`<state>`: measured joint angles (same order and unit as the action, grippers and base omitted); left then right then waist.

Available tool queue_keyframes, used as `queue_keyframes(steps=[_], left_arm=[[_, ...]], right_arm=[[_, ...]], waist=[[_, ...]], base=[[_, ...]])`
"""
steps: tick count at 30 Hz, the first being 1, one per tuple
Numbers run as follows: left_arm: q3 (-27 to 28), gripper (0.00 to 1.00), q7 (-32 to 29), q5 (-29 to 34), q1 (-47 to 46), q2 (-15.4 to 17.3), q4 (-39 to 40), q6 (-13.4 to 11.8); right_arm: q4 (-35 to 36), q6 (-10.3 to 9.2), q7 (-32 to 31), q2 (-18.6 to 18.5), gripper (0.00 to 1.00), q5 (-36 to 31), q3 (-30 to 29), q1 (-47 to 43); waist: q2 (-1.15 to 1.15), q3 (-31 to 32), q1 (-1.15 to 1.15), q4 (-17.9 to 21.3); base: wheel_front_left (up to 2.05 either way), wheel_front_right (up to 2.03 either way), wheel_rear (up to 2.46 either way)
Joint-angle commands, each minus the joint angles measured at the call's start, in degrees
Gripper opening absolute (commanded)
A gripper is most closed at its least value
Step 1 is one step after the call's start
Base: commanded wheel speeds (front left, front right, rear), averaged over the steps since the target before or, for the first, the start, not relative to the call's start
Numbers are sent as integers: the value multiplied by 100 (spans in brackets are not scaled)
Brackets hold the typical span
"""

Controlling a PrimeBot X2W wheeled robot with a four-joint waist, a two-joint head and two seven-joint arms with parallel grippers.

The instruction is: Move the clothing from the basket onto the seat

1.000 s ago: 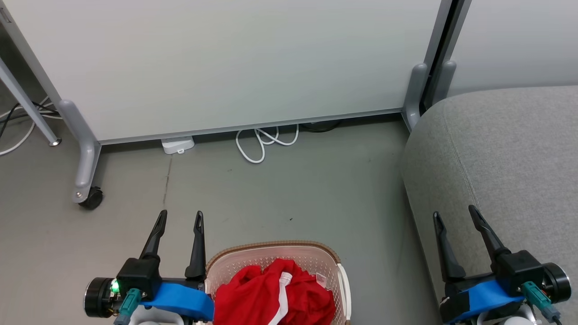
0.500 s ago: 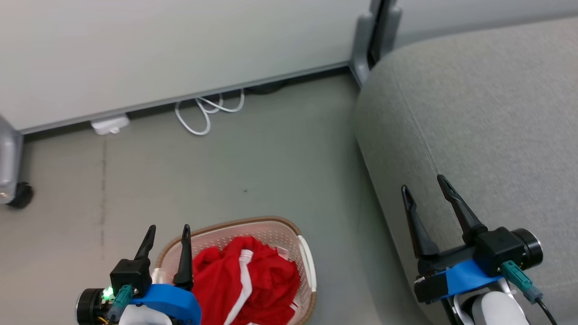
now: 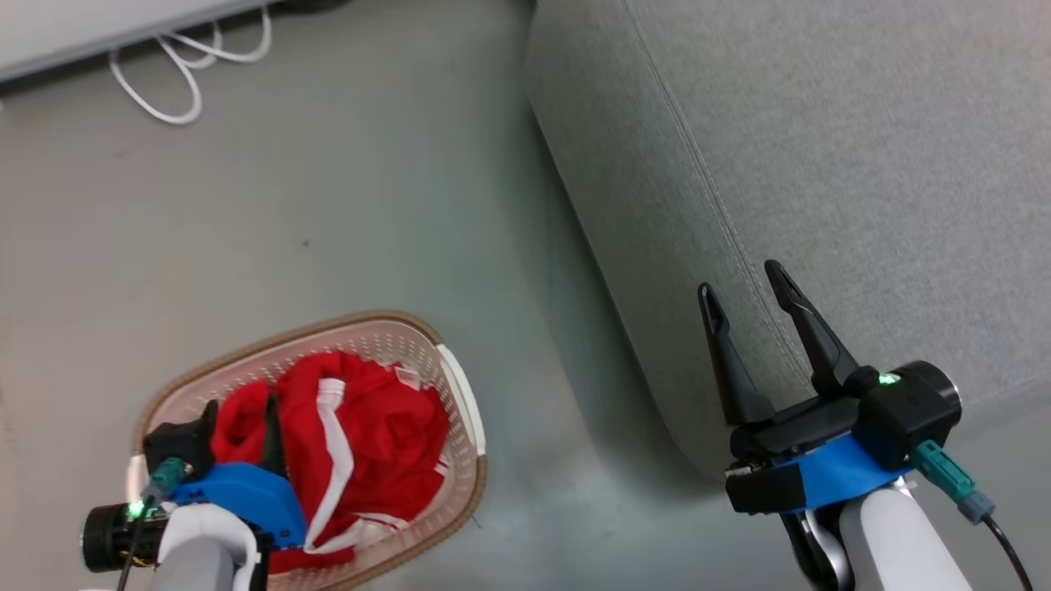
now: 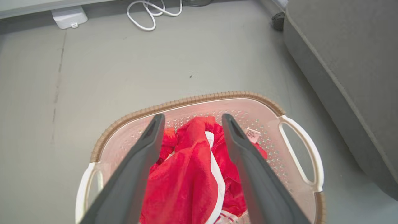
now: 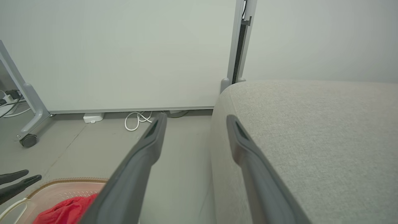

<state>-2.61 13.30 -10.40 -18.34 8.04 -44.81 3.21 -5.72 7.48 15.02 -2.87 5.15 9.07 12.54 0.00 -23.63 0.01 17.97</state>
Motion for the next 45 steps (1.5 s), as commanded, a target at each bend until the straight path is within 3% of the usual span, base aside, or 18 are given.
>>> queue_keyframes(steps=[1, 12, 22, 31, 32, 34, 45], left_arm=[[52, 100, -75, -51, -176, 77, -120, -26], [143, 100, -575, -191, -769, 400, -945, -119], [124, 100, -620, -14, -1147, 832, -1185, -578], [100, 100, -1142, -148, -1328, 909, -1449, -587], [86, 61, -1197, -148, -1340, 910, -1473, -595], [60, 0, -1297, -157, -1358, 907, -1509, -571], [0, 0, -1440, -285, -1434, 904, -1560, -432]], right_arm=[[62, 3, 21, -3, 100, 50, 44, 123], [330, 3, 22, -4, 100, 448, 307, 264], [498, 3, 22, -4, 100, 690, 444, 339], [516, 3, 22, -4, 100, 811, 535, 414], [519, 3, 22, -4, 100, 814, 541, 420], [519, 3, 22, -4, 100, 828, 553, 415], [484, 3, 23, -4, 100, 870, 561, 462]], waist=[[0, -508, -1, 389], [0, -1345, -1, 727], [0, -1873, -1, 1007], [0, -2043, -1, 1090], [0, -2048, -1, 1089], [0, -2052, -1, 1087], [0, -2044, -1, 1069]], base=[[0, 0, 0], [0, 0, 0], [0, 0, 0], [0, 0, 0], [0, 0, 0], [0, 0, 0], [0, 0, 0]])
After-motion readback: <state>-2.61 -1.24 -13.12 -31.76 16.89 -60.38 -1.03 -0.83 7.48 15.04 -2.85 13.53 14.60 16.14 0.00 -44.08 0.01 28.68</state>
